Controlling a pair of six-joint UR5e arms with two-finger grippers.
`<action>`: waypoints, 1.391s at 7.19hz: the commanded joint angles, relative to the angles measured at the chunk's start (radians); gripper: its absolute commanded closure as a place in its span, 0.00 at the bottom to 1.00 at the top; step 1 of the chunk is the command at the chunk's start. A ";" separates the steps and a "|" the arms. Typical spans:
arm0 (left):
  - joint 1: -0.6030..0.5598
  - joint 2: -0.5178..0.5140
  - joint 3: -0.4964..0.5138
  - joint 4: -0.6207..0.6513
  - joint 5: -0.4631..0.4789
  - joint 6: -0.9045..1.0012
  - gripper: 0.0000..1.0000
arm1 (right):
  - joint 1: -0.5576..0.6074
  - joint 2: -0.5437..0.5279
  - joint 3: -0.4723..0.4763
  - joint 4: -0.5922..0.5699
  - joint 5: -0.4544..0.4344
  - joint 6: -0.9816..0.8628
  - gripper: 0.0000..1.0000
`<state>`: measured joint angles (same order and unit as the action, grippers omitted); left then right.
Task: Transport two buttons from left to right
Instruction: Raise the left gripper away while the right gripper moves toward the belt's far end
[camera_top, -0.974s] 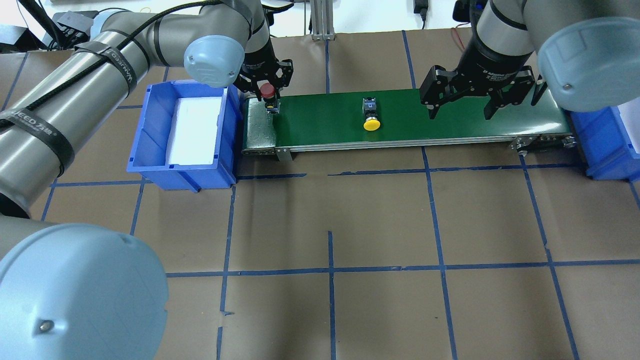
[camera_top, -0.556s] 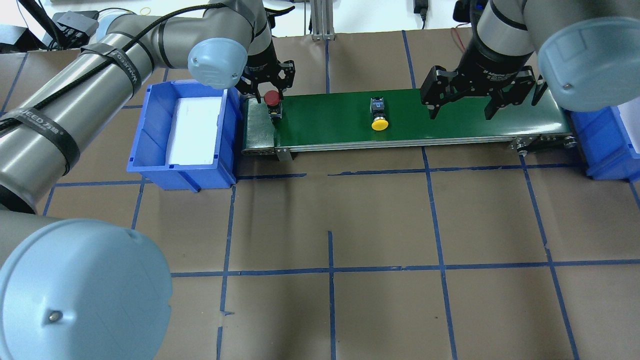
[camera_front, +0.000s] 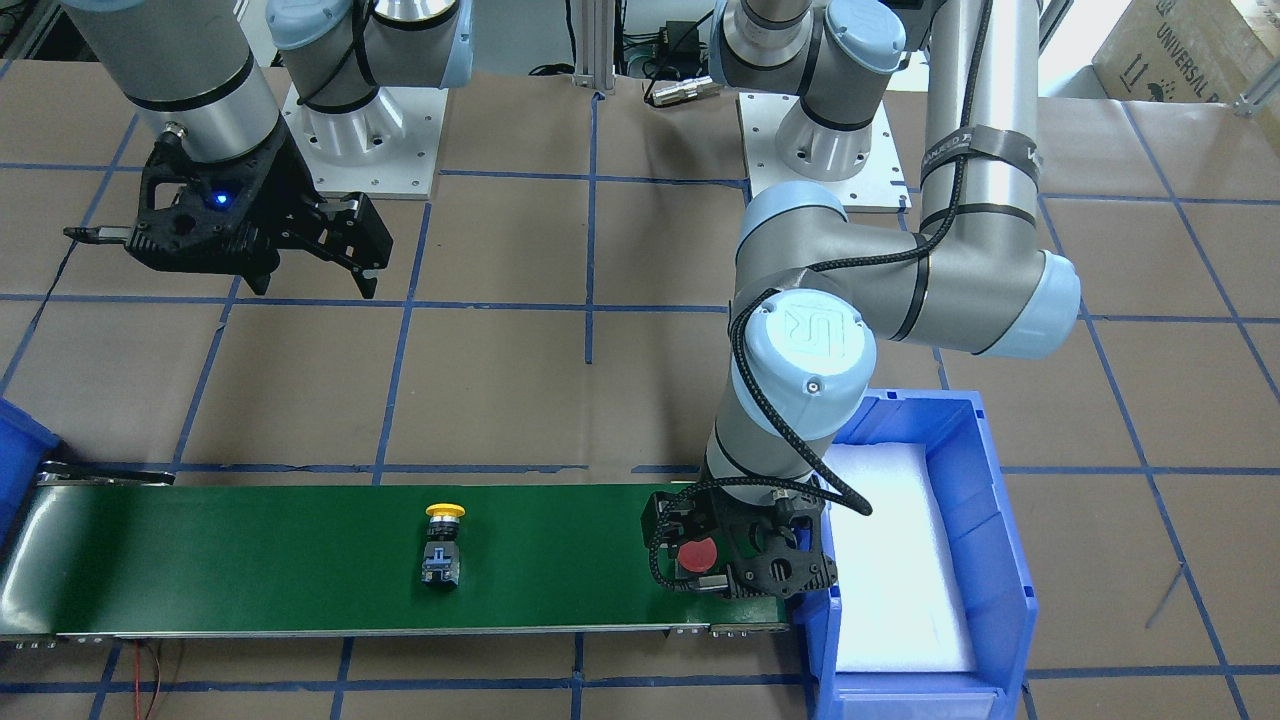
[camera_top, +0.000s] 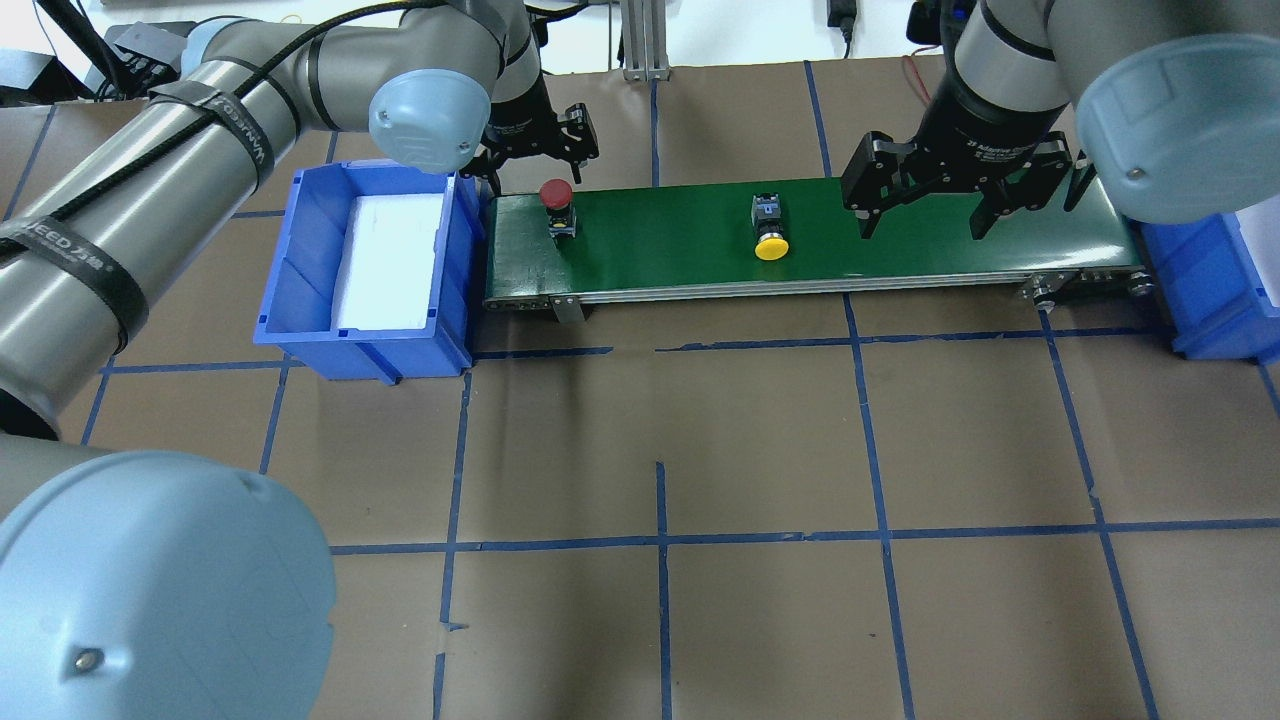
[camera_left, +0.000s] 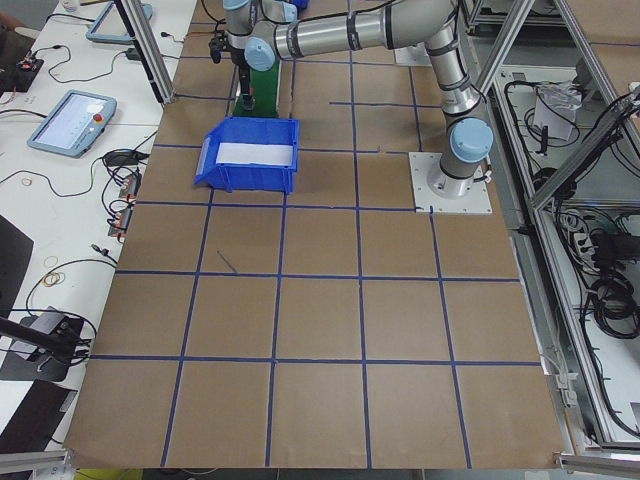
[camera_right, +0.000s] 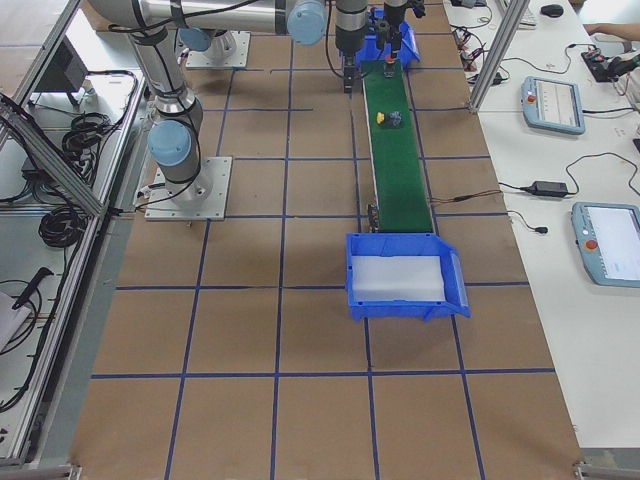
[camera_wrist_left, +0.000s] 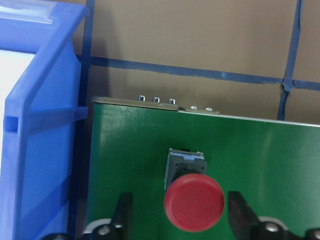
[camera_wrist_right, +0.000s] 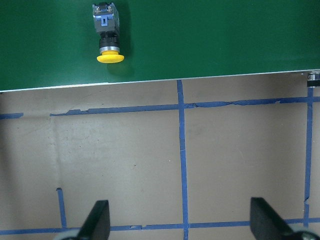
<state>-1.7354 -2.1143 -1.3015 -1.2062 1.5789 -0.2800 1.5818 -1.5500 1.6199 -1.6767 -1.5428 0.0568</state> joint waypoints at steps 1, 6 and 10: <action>0.019 0.069 -0.018 -0.015 0.009 0.030 0.00 | -0.005 0.001 0.000 -0.002 0.004 -0.008 0.00; 0.175 0.302 -0.149 -0.110 0.007 0.228 0.00 | -0.186 0.141 -0.149 -0.096 0.001 -0.177 0.02; 0.253 0.416 -0.194 -0.124 0.004 0.499 0.00 | -0.224 0.371 -0.186 -0.239 -0.010 -0.263 0.01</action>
<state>-1.4973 -1.7366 -1.4905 -1.3244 1.5883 0.1810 1.3654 -1.2427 1.4273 -1.8597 -1.5515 -0.1726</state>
